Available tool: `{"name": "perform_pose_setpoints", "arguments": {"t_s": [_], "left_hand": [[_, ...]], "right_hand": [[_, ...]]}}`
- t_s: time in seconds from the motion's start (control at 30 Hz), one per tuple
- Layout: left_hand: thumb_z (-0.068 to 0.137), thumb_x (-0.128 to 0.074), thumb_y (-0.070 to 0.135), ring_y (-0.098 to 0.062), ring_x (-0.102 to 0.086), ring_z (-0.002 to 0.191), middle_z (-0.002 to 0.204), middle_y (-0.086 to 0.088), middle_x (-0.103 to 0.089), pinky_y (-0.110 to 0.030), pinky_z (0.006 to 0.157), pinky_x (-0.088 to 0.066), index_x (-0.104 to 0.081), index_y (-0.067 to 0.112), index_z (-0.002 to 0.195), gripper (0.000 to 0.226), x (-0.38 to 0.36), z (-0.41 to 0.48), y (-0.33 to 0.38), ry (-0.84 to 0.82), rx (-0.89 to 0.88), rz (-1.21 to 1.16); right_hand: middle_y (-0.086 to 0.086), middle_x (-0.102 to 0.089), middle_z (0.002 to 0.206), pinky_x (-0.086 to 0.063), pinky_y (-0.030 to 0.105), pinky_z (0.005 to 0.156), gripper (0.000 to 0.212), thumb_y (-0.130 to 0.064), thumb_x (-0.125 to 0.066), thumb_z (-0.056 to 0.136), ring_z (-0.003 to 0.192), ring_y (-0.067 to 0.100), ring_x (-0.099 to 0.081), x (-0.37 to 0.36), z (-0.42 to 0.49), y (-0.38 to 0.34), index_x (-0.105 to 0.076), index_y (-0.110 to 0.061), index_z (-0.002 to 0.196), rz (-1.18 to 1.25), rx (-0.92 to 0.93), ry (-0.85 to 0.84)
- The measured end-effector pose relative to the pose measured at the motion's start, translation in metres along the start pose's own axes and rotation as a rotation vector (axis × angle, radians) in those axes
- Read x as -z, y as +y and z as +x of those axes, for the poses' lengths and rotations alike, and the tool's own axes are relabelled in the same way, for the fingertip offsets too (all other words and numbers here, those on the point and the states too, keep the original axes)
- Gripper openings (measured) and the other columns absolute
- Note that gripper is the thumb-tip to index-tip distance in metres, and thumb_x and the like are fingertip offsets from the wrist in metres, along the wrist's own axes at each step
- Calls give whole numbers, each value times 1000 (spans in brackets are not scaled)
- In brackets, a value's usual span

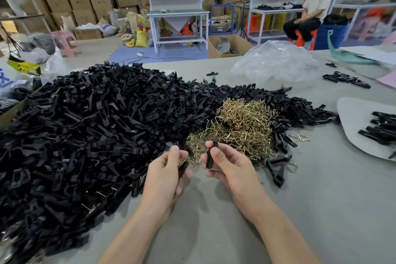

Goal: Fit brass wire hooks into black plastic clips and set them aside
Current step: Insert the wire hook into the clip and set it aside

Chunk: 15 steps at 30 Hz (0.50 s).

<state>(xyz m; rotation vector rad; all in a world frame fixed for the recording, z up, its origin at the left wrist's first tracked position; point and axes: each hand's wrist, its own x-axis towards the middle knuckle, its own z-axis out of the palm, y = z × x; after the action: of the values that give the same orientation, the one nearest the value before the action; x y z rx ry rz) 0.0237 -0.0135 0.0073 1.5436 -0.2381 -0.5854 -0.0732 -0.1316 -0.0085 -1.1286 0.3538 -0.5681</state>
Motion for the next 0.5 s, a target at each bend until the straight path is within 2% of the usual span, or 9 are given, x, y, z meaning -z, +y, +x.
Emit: {"name": "perform_pose_setpoints", "arguments": {"t_s": [0.07, 0.13, 0.23, 0.33, 0.43, 0.5], "left_hand": [[105, -41, 39, -8, -31, 34, 52, 2, -49, -16, 33, -23, -72, 16, 98, 39, 0, 1, 1, -4, 13, -7], [104, -40, 27, -6, -32, 37, 54, 6, -45, -17, 34, -24, -73, 13, 101, 36, -3, 3, 2, -15, 29, -82], [99, -42, 8, -8, -40, 45, 59, 4, -51, -22, 40, -30, -69, 8, 110, 29, -8, 1, 3, -84, 58, -279], [98, -43, -6, -10, -55, 63, 73, -2, -62, -25, 60, -50, -67, 5, 114, 31, -8, -2, 1, -256, 25, -379], [96, -52, -2, -12, -69, 85, 97, -6, -74, -23, 80, -58, -67, 9, 118, 28, -3, 0, -1, -282, -16, -426], [90, -60, 5, -12, -71, 87, 101, -6, -76, -22, 80, -58, -67, 13, 117, 29, 0, 1, -1, -237, -33, -407]], "right_hand": [[8, -75, 94, -54, 21, 68, 27, -33, -70, 82, 81, 15, -68, 0, -1, 1, -78, -22, 105, -28, -11, -11], [7, -76, 99, -54, 21, 70, 29, -31, -71, 81, 84, 15, -66, 1, -1, 2, -77, -23, 108, -60, -12, -4], [7, -75, 107, -54, 21, 74, 34, -27, -72, 80, 92, 14, -65, 2, 0, 3, -76, -24, 114, -65, -16, 1], [8, -74, 115, -55, 24, 80, 32, -21, -70, 86, 101, 17, -66, 2, 0, 3, -74, -24, 117, -60, -13, -29], [5, -74, 120, -54, 25, 83, 32, -8, -65, 94, 105, 15, -67, 3, -1, 3, -74, -26, 119, -91, -10, -69], [5, -74, 117, -53, 25, 83, 34, -7, -67, 94, 97, 11, -66, 4, 0, 5, -73, -25, 123, -116, -15, -50]]}}
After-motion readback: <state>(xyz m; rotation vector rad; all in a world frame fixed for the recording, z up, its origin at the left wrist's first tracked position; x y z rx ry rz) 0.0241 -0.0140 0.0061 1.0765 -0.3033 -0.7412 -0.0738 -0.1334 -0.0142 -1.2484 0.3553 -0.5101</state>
